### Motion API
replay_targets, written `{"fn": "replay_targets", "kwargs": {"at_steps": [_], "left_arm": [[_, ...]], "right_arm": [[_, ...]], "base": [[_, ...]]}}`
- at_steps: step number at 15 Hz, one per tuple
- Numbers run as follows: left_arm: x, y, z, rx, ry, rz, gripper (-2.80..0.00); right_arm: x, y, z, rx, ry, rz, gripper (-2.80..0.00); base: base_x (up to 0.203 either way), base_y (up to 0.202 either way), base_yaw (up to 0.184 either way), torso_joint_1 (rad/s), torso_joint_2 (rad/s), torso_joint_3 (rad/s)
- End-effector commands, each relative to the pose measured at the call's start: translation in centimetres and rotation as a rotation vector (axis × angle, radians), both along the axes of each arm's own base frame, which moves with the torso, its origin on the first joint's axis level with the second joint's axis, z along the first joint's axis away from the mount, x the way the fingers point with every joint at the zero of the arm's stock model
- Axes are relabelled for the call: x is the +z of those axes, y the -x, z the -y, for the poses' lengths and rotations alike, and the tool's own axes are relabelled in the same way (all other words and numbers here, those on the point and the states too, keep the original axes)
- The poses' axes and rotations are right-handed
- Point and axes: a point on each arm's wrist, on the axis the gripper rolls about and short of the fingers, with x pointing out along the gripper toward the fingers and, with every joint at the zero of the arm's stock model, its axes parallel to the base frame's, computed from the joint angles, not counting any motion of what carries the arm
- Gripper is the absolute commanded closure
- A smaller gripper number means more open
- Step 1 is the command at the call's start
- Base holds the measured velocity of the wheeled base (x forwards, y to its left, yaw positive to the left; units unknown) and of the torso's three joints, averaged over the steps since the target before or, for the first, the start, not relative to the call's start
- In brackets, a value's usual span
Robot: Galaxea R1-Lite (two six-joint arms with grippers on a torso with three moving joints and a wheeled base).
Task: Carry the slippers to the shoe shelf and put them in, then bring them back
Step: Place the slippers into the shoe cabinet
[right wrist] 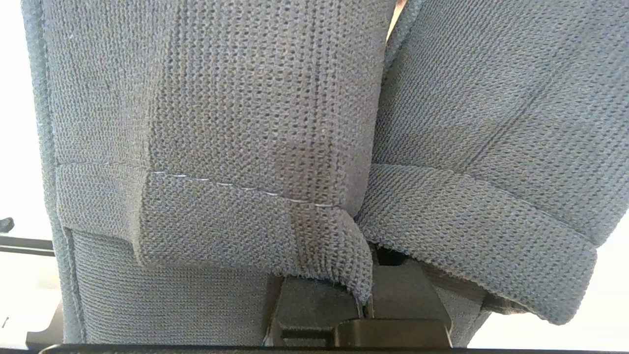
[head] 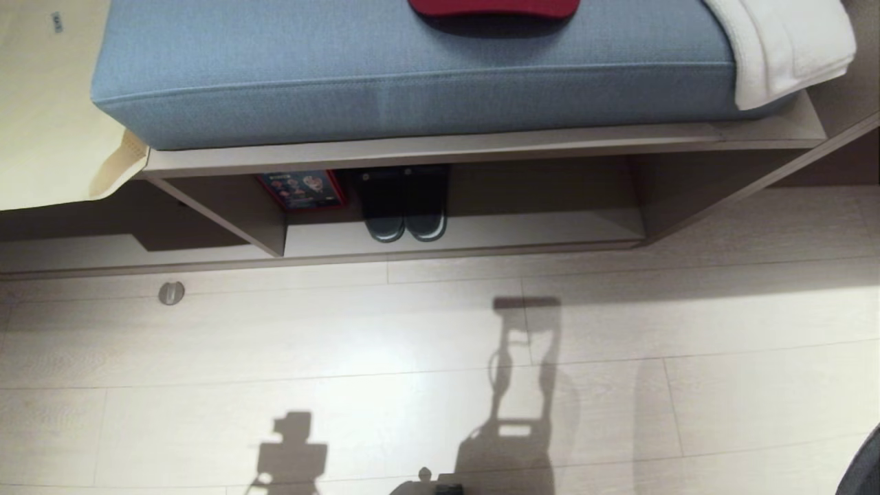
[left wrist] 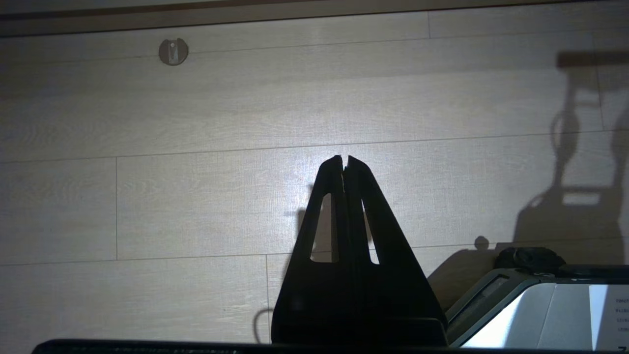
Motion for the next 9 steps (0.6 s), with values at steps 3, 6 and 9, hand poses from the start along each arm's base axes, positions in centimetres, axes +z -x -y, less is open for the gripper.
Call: {"fn": "replay_targets", "kwargs": {"at_steps": [3, 6, 9], "left_arm": [[0.0, -0.01, 0.0, 0.0, 0.0, -0.002, 0.0], [0.0, -0.01, 0.0, 0.0, 0.0, -0.002, 0.0], [0.0, -0.01, 0.0, 0.0, 0.0, -0.002, 0.0]], "right_arm": [[0.03, 0.02, 0.0, 0.001, 0.001, 0.003, 0.0], [0.03, 0.02, 0.0, 0.001, 0.001, 0.004, 0.0], [0.03, 0.02, 0.0, 0.001, 0.001, 0.004, 0.0]], "base": [[0.0, 0.0, 0.0, 0.002, 0.0, -0.198], [0.0, 0.0, 0.0, 0.006, 0.0, -0.195], [0.0, 0.0, 0.0, 0.002, 0.01, -0.195]]}}
